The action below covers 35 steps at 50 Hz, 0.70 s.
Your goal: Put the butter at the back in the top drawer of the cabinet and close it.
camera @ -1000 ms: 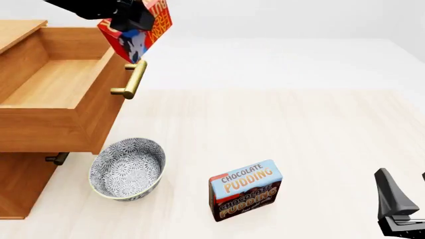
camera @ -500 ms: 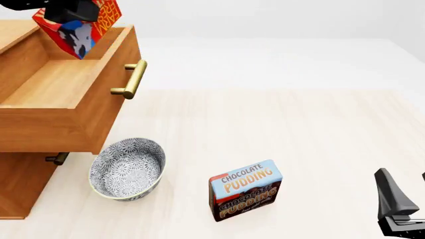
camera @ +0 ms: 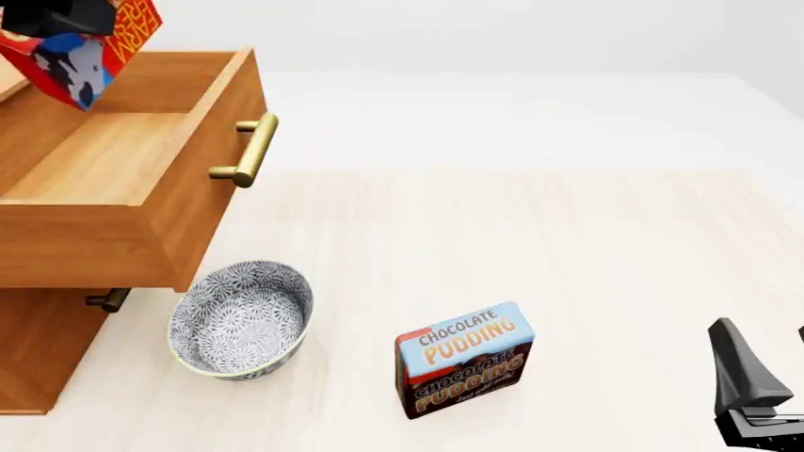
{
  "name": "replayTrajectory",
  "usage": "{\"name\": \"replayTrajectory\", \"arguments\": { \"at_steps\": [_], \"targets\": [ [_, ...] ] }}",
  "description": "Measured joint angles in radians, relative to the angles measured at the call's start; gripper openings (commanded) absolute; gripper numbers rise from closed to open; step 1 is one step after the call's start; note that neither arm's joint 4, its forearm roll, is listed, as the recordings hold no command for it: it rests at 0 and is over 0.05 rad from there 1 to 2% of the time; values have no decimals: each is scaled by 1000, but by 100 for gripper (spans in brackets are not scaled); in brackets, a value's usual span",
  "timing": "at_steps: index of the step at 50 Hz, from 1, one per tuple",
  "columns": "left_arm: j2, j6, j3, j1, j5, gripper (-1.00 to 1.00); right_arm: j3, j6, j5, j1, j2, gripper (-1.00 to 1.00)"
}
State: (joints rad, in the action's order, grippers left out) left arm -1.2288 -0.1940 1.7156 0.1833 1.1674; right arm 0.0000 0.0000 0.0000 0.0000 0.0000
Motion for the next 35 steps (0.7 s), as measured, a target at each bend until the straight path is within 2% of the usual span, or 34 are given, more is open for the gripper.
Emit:
{"name": "replayTrajectory", "arguments": {
  "at_steps": [35],
  "targets": [
    [19,3,-66,-142,1,-100,0,0,0,0,0,100]
  ]
}}
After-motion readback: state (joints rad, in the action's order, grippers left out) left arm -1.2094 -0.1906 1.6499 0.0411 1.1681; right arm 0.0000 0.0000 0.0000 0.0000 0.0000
